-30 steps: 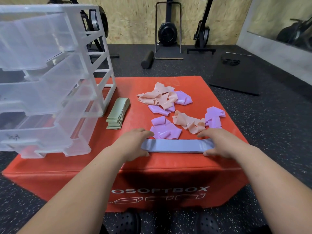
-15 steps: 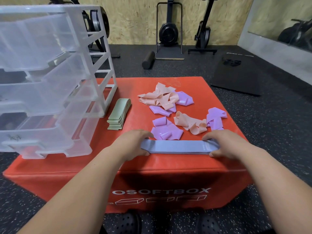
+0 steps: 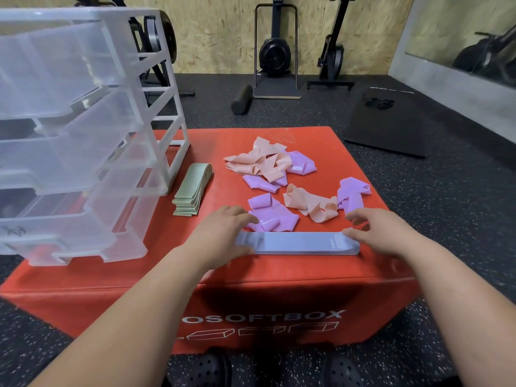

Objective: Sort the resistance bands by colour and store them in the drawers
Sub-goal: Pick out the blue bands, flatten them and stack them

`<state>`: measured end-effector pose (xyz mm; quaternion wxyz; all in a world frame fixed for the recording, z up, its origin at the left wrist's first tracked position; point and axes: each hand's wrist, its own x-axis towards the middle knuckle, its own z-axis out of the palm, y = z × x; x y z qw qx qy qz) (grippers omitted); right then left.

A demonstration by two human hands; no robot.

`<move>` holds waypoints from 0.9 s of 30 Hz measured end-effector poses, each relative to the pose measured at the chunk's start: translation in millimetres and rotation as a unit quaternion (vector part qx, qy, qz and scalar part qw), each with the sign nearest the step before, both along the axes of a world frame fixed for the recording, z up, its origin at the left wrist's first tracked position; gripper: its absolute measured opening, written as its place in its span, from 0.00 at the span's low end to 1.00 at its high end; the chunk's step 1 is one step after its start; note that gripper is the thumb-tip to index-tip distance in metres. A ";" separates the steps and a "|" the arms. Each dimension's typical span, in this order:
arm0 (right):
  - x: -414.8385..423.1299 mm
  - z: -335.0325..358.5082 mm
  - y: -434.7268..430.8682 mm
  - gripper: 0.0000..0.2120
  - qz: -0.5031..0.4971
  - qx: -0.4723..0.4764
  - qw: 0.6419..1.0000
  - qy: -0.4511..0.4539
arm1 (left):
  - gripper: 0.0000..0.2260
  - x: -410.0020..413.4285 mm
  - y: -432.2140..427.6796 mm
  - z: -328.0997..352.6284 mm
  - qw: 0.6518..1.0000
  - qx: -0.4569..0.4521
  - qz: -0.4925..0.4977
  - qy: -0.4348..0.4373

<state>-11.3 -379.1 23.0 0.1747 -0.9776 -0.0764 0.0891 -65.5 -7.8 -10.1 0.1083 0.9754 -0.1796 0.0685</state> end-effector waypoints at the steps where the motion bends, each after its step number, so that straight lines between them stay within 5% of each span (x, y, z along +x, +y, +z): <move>1: 1.4 -1.4 -2.1 0.21 -0.031 0.006 0.999 0.000 | 0.26 -1.0 -6.3 1.5 1.000 0.006 -0.004 -0.017; 6: 1.3 -12.9 -3.4 0.20 -0.100 0.027 0.993 0.055 | 0.22 -6.3 -44.7 2.7 0.997 0.034 -0.021 -0.064; 16: -2.1 -17.4 3.9 0.07 -0.171 0.089 0.975 0.114 | 0.14 -7.1 -59.9 -3.4 0.998 0.053 -0.004 -0.012; 27: -4.5 -13.4 15.4 0.07 -0.155 0.108 0.979 0.071 | 0.15 -3.7 -54.4 -5.1 0.999 0.034 -0.012 -0.001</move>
